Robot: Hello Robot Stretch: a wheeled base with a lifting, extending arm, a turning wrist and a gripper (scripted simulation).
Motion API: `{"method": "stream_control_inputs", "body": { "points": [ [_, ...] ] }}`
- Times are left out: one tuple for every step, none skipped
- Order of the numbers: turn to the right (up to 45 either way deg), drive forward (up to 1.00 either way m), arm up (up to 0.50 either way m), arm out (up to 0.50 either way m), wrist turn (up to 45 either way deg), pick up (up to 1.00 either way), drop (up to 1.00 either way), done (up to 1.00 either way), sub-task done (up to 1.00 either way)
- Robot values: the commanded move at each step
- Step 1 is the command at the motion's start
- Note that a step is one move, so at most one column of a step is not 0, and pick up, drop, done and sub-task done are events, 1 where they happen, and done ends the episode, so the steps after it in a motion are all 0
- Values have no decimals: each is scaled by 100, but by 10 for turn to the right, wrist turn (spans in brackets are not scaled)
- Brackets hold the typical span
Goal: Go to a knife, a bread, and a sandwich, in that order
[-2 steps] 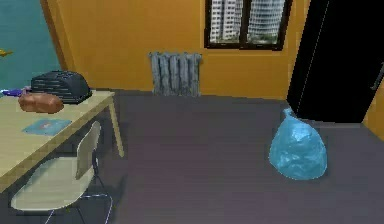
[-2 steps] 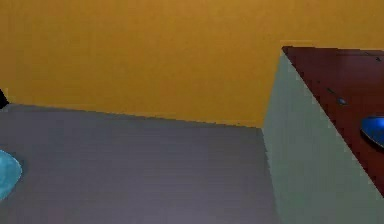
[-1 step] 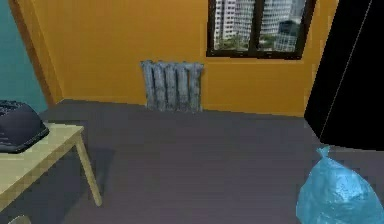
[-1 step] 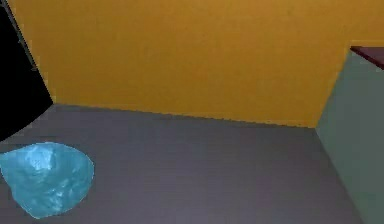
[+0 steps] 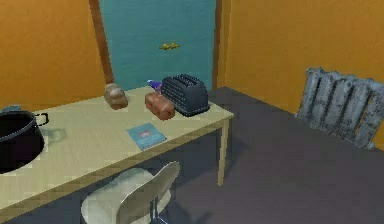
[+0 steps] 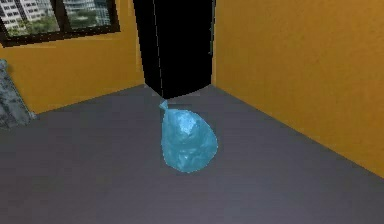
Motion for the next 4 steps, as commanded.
{"method": "stream_control_inputs", "body": {
  "points": [
    [0,0,0,0,0,0,0,0,100],
    [-450,0,0,0,0,0,0,0,0],
    [-450,0,0,0,0,0,0,0,0],
    [0,10,0,0,0,0,0,0,0]
  ]
}}
